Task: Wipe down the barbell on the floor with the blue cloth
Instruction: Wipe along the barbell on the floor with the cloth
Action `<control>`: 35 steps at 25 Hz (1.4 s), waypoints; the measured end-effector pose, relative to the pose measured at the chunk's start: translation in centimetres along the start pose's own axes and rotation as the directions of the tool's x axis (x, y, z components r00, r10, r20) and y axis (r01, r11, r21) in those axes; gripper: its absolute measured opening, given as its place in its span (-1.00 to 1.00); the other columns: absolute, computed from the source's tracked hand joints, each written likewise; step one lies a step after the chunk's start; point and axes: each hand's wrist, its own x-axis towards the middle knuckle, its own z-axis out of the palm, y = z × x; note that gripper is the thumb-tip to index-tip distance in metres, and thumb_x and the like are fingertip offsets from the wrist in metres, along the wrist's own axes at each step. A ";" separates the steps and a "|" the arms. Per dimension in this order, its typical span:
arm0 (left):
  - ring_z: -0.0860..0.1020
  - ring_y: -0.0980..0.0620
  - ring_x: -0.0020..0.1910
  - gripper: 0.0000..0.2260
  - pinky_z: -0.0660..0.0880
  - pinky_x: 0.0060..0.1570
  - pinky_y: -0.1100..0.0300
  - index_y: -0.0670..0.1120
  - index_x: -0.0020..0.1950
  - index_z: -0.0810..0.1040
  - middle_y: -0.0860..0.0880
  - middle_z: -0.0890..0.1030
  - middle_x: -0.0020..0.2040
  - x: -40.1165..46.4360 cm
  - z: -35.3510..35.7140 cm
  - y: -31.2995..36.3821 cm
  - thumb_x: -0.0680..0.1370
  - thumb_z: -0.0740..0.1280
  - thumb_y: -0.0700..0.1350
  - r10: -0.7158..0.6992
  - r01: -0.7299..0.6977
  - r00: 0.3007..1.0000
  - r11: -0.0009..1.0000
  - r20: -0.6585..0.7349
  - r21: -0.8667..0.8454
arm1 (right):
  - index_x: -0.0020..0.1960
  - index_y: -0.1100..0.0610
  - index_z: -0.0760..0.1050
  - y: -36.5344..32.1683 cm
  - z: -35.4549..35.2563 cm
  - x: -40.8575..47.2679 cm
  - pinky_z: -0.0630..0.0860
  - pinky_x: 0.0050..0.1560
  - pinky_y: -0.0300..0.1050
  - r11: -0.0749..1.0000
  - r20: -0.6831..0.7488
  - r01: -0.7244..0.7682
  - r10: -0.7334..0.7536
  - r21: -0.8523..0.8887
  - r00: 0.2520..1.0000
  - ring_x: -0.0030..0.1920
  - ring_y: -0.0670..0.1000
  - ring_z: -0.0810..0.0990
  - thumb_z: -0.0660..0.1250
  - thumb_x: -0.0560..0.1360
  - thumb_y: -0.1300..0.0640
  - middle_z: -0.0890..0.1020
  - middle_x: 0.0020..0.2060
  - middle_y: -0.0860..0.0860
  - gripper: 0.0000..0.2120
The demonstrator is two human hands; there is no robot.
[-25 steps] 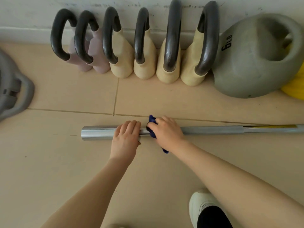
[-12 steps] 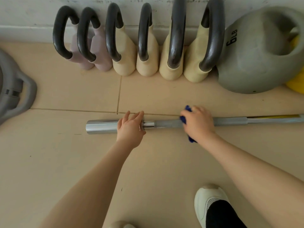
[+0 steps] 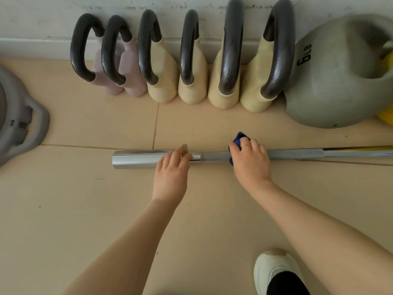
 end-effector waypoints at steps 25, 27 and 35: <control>-0.19 0.00 0.53 -0.35 -0.11 0.50 0.03 -0.05 0.53 -0.23 0.03 -0.19 0.55 6.1 -0.9 0.3 0.62 0.15 -0.07 -0.095 0.033 0.918 0.986 0.385 0.163 | -0.24 0.14 0.55 -4.2 0.3 2.7 0.46 -0.34 -0.10 0.965 -0.040 0.031 -0.021 0.262 0.999 -0.33 0.17 0.54 0.51 0.17 0.19 0.57 -0.29 0.15 -0.79; -0.05 -0.05 0.53 -0.39 0.01 0.49 0.03 -0.06 0.54 -0.05 -0.03 -0.05 0.56 5.5 -0.6 0.3 0.59 0.21 -0.13 -0.076 0.027 0.947 0.987 0.313 0.158 | -0.21 0.11 0.58 -6.0 0.1 2.5 0.46 -0.34 -0.11 0.934 -0.090 0.222 -0.205 0.279 0.975 -0.32 0.14 0.54 0.48 0.20 0.14 0.60 -0.26 0.10 -0.81; 0.51 -0.22 0.24 -0.57 0.37 0.24 -0.18 -0.15 0.16 0.58 -0.18 0.58 0.21 4.5 0.3 2.9 0.32 0.23 -0.36 0.100 -0.114 0.992 0.973 0.082 0.202 | -0.16 0.16 0.58 3.0 0.9 1.2 0.49 -0.28 -0.05 0.954 -0.036 -0.201 0.215 0.223 0.976 -0.28 0.23 0.55 0.51 0.13 0.23 0.57 -0.27 0.20 -0.71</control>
